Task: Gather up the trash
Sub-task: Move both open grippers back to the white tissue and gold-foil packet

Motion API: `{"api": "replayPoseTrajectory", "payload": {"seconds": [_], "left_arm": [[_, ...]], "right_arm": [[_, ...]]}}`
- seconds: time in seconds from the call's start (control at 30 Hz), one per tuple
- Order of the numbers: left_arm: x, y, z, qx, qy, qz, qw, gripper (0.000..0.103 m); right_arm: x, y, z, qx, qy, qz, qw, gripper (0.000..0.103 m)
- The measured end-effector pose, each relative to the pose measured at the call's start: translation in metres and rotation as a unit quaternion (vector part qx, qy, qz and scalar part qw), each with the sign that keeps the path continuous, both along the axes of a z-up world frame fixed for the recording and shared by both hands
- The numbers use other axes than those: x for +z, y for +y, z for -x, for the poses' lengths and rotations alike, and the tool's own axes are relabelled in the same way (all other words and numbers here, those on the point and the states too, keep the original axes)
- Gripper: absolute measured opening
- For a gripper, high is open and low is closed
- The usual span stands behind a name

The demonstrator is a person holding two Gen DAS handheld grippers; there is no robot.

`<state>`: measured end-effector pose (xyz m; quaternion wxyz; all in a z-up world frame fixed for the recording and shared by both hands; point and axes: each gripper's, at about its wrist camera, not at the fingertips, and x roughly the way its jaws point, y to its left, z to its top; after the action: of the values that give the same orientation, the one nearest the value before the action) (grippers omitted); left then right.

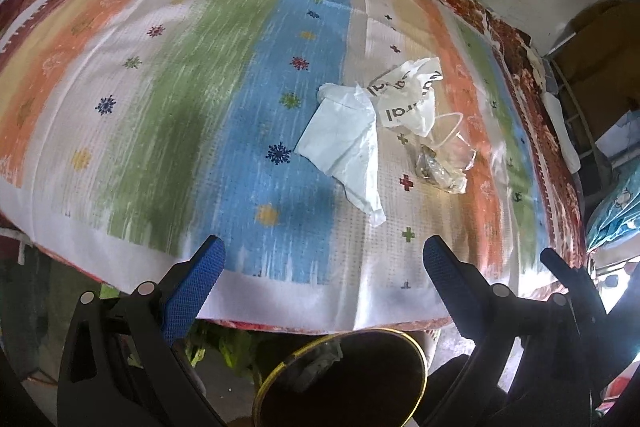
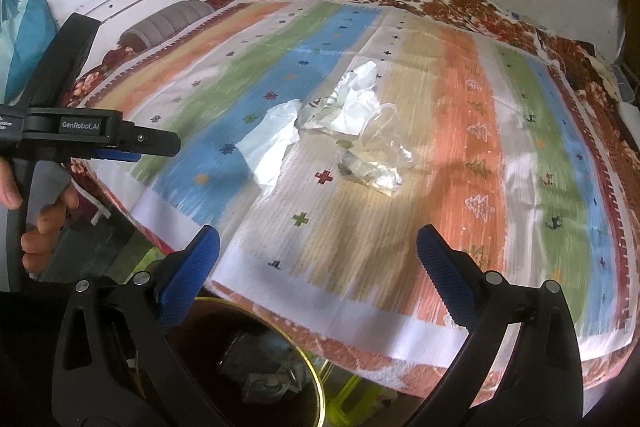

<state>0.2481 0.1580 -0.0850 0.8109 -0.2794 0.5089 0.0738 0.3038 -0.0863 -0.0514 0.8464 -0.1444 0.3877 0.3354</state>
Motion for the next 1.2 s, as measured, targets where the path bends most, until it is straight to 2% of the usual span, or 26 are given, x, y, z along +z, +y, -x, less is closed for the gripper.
{"api": "replayPoseTrajectory", "payload": {"seconds": [0.17, 0.33, 0.53, 0.67, 0.83, 0.97, 1.17, 1.2], "left_arm": [[-0.006, 0.009, -0.005, 0.007, -0.003, -0.001, 1.0, 0.097], [-0.015, 0.015, -0.013, 0.01, -0.003, 0.0, 0.9999, 0.097], [-0.023, 0.012, -0.025, -0.007, -0.002, -0.022, 0.9997, 0.097], [-0.02, 0.015, -0.031, 0.0, -0.022, -0.033, 0.9992, 0.096], [-0.025, 0.014, -0.044, -0.021, -0.025, -0.015, 0.9993, 0.096], [-0.029, 0.008, -0.052, -0.028, -0.021, -0.02, 0.9992, 0.096], [-0.034, 0.005, -0.06, -0.034, -0.02, -0.032, 0.9987, 0.096], [-0.035, 0.005, -0.061, -0.033, -0.02, -0.031, 0.9988, 0.096]], "right_arm": [[-0.005, 0.002, -0.011, 0.0, -0.004, -0.006, 1.0, 0.093], [-0.014, 0.014, -0.022, 0.014, -0.014, 0.017, 1.0, 0.093], [-0.026, 0.024, -0.036, 0.015, -0.019, 0.031, 0.999, 0.092], [-0.035, 0.025, -0.051, 0.011, -0.012, 0.036, 0.999, 0.088], [-0.036, 0.026, -0.062, 0.019, -0.014, 0.025, 0.999, 0.088], [-0.037, 0.033, -0.069, 0.029, -0.023, 0.028, 0.999, 0.087], [-0.051, 0.037, -0.086, 0.03, -0.009, 0.034, 0.999, 0.079], [-0.053, 0.036, -0.088, 0.027, -0.006, 0.033, 0.999, 0.075]]}}
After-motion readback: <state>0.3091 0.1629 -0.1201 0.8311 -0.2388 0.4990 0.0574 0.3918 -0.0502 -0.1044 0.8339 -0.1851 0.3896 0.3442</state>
